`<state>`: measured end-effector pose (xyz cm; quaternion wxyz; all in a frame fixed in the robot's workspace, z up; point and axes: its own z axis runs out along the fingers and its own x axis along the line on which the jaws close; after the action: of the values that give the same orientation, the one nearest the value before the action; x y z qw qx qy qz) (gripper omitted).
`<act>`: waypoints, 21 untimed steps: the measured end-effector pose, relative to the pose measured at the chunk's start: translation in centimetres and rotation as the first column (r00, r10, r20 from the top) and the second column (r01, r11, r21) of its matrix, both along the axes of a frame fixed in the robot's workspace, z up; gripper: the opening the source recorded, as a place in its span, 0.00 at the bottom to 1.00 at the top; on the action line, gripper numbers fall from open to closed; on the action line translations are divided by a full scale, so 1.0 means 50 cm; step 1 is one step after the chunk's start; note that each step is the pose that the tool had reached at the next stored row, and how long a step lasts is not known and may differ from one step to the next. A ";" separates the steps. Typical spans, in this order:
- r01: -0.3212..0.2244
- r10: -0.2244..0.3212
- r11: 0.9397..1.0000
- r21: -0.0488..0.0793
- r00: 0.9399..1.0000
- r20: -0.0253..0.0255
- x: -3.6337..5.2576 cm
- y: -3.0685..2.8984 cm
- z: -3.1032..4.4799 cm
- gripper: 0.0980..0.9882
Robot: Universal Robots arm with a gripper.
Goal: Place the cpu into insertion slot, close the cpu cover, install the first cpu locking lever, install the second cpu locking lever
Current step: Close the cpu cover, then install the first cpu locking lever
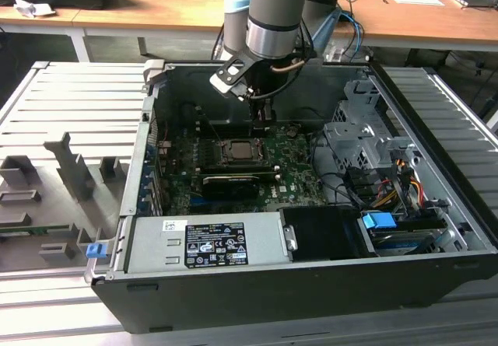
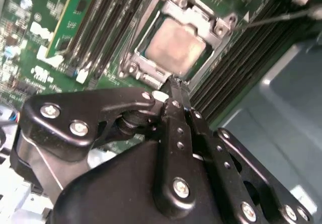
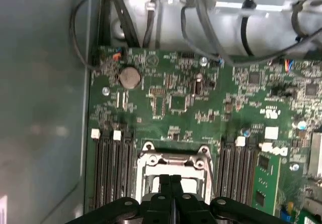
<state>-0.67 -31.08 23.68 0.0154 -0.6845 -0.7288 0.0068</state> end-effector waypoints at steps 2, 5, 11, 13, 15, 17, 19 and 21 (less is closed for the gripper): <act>-0.002 0.002 1.000 0.000 1.000 0.001 -0.005 0.000 -0.010 0.01; -0.002 0.002 1.000 0.000 1.000 0.005 -0.007 0.000 -0.017 0.01; -0.013 0.013 1.000 0.000 1.000 0.006 -0.026 0.000 -0.021 0.01; -0.013 0.013 1.000 0.000 1.000 0.006 -0.030 0.000 -0.020 0.01; -0.014 0.014 1.000 0.000 1.000 0.006 -0.033 0.000 -0.020 0.01; -0.014 0.014 1.000 0.002 1.000 0.006 -0.036 0.000 -0.021 0.01; -0.014 0.014 1.000 0.002 1.000 0.006 -0.038 0.000 -0.021 0.01; -0.014 0.014 1.000 0.002 1.000 0.006 -0.040 0.000 -0.021 0.01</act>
<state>-2.68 -31.09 22.66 0.0137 -0.6795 -0.7335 0.0043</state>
